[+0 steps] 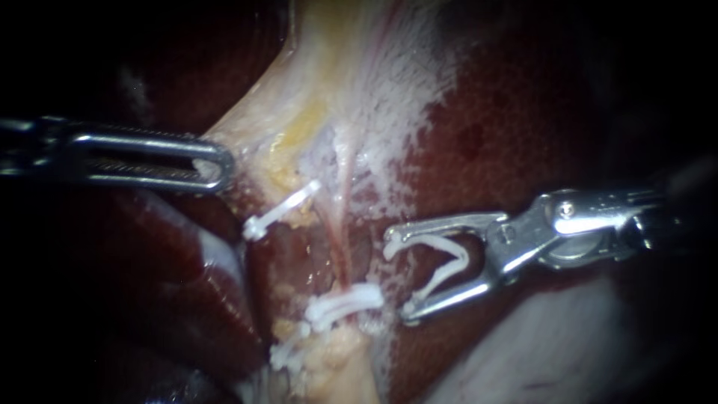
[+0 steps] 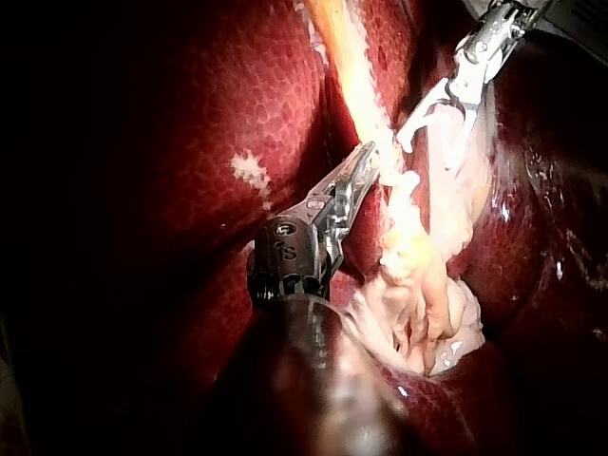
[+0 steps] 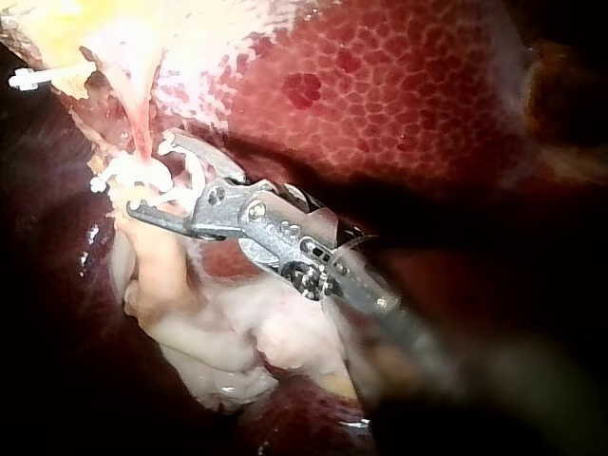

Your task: Clipping third clip right tube

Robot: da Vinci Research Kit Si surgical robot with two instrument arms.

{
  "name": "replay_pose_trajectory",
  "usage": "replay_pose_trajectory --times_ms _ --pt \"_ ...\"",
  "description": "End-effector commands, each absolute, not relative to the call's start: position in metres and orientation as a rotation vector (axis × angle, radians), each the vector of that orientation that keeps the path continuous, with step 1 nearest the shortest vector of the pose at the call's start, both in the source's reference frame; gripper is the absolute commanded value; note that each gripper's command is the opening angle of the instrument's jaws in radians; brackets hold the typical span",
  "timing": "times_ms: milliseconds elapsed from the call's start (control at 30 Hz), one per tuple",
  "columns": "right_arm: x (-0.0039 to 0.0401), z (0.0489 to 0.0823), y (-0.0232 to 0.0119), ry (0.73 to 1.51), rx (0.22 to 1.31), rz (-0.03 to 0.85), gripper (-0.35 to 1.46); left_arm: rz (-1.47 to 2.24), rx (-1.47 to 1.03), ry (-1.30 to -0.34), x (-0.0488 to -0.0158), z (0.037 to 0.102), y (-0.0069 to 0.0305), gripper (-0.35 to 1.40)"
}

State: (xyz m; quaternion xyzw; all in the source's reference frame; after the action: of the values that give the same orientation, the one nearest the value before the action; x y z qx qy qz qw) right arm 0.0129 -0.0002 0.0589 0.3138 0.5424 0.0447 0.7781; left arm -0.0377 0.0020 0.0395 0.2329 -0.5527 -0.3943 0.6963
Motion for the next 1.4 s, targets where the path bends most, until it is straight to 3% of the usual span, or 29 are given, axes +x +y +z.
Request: replay_pose_trajectory --times_ms 33,867,1400 --pt "0.0131 0.0591 -0.0002 1.172 0.677 0.096 0.60 -0.880 0.517 -1.235 -0.0377 0.0393 0.0019 -0.35" --pt "0.0173 0.0616 -0.0010 1.162 0.719 0.069 0.60 -0.880 0.516 -1.238 -0.0382 0.0376 0.0010 -0.35" --pt "0.0196 0.0609 -0.0018 1.158 0.767 0.064 0.58 -0.879 0.517 -1.238 -0.0381 0.0378 0.0011 -0.35"
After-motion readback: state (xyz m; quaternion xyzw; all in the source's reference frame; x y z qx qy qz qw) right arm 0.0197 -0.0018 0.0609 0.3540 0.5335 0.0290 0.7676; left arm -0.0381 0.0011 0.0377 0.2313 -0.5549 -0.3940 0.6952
